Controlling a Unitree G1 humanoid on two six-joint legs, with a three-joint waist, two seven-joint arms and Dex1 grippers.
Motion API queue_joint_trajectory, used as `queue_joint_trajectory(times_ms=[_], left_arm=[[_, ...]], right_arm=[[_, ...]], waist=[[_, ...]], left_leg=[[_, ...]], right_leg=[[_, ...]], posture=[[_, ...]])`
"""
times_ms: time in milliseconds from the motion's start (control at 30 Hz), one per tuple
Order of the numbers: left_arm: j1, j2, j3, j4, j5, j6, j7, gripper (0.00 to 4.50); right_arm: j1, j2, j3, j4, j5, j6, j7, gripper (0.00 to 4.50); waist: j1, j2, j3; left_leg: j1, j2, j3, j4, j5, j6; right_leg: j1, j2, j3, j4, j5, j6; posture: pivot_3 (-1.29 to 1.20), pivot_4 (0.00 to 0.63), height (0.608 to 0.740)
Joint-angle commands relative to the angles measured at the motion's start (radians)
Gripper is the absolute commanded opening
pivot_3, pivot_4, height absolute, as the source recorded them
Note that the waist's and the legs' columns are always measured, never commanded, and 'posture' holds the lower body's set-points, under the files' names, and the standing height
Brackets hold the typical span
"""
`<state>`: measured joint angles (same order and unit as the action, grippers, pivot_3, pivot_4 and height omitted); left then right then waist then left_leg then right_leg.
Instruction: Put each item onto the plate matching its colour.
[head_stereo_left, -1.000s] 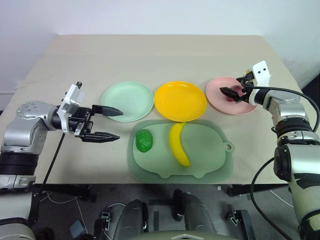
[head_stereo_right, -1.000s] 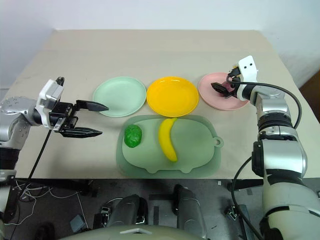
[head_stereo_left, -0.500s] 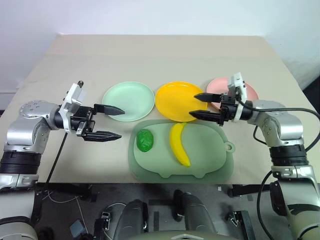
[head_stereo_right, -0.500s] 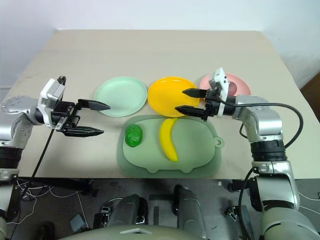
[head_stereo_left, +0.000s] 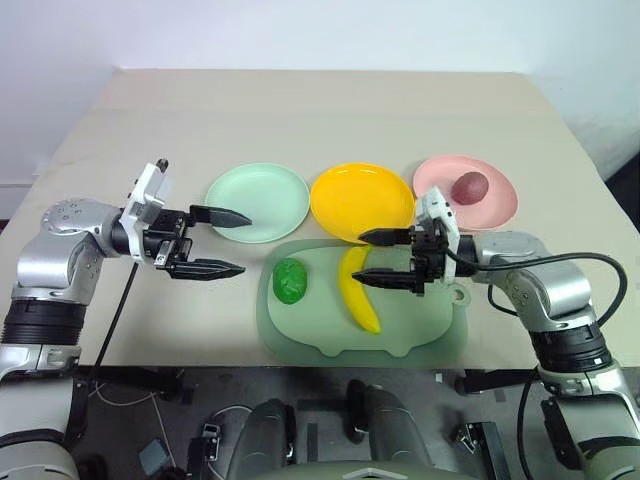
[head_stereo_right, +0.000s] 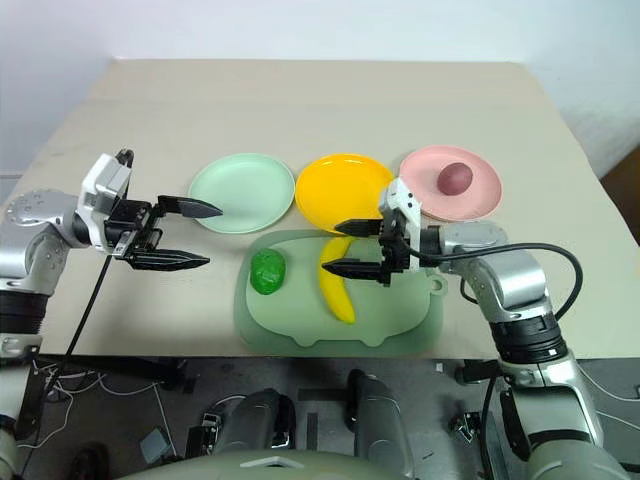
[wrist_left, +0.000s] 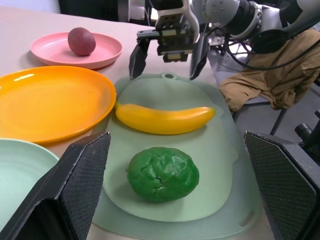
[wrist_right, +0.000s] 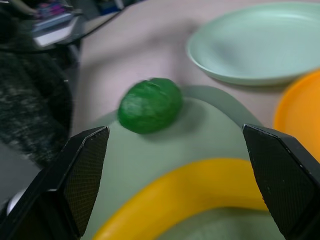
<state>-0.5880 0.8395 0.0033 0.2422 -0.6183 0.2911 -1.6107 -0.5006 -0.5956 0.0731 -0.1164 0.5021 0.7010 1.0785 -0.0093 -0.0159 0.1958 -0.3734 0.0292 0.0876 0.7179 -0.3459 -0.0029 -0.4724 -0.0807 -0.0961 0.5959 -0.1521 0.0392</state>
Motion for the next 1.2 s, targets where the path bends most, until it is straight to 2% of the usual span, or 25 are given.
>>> queue_joint_trajectory(times_ms=[33, 167, 367, 633, 800, 867, 1100, 1200], left_arm=[[-0.004, 0.006, 0.014, -0.016, 0.006, -0.011, -0.004, 4.50], [-0.012, 0.004, 0.009, -0.008, 0.008, -0.012, -0.004, 4.50], [-0.023, 0.002, 0.005, 0.006, 0.012, -0.015, -0.004, 4.50], [-0.047, -0.004, -0.013, 0.034, 0.012, -0.022, -0.004, 4.50], [-0.053, -0.007, -0.015, 0.047, 0.012, -0.029, -0.004, 4.50], [-0.054, -0.008, -0.015, 0.049, 0.012, -0.031, -0.004, 4.50], [-0.065, -0.020, -0.021, 0.066, 0.019, -0.039, -0.004, 4.50], [-0.071, -0.023, -0.021, 0.072, 0.022, -0.042, -0.004, 4.50]], right_arm=[[0.013, 0.022, 0.010, -0.006, -0.045, 0.005, -0.097, 4.48], [0.014, 0.053, 0.016, -0.043, -0.060, 0.074, -0.205, 4.48], [0.012, 0.117, -0.038, -0.088, 0.009, 0.164, -0.298, 4.48], [0.006, 0.055, -0.048, -0.115, 0.007, 0.216, -0.325, 4.48], [-0.017, 0.044, -0.105, -0.168, 0.130, 0.456, -0.358, 4.48], [-0.030, 0.053, -0.127, -0.202, 0.140, 0.541, -0.423, 4.48], [-0.108, 0.201, -0.274, -0.220, 0.246, 0.868, -0.558, 4.48], [-0.117, 0.238, -0.289, -0.235, 0.255, 0.913, -0.604, 4.48]], waist=[[0.000, 0.000, 0.000], [-0.001, 0.000, 0.000], [0.000, 0.000, 0.000], [0.000, 0.000, 0.000], [-0.001, 0.000, 0.000], [0.000, 0.000, 0.000], [-0.001, 0.000, 0.000], [0.001, 0.000, 0.000]], left_leg=[[0.000, 0.000, 0.000, 0.000, 0.000, 0.000], [0.000, 0.000, 0.000, 0.000, 0.000, 0.000], [0.000, 0.000, 0.000, 0.000, 0.000, 0.000], [0.000, 0.000, -0.001, 0.000, -0.002, 0.003], [0.000, 0.000, -0.001, 0.000, -0.002, 0.004], [0.000, 0.000, -0.001, 0.000, -0.002, 0.004], [0.000, 0.000, -0.002, 0.000, -0.002, 0.004], [-0.001, 0.000, -0.002, 0.000, -0.002, 0.004]], right_leg=[[0.000, 0.000, 0.000, 0.000, 0.000, 0.000], [0.000, 0.000, 0.000, 0.000, 0.000, 0.000], [0.000, 0.000, 0.000, 0.000, 0.000, 0.000], [0.000, 0.000, 0.000, 0.000, 0.000, 0.000], [0.000, 0.000, 0.000, 0.000, 0.000, 0.000], [0.000, 0.000, 0.000, 0.000, 0.000, 0.000], [0.000, 0.000, 0.000, 0.000, 0.000, 0.000], [0.000, 0.000, 0.000, 0.000, 0.000, 0.000]], posture=[[0.00, 0.150, 0.740], [0.00, 0.150, 0.740], [0.00, 0.150, 0.740], [0.00, 0.150, 0.740], [0.00, 0.150, 0.740], [0.00, 0.150, 0.740], [0.00, 0.150, 0.740], [0.00, 0.150, 0.740]])
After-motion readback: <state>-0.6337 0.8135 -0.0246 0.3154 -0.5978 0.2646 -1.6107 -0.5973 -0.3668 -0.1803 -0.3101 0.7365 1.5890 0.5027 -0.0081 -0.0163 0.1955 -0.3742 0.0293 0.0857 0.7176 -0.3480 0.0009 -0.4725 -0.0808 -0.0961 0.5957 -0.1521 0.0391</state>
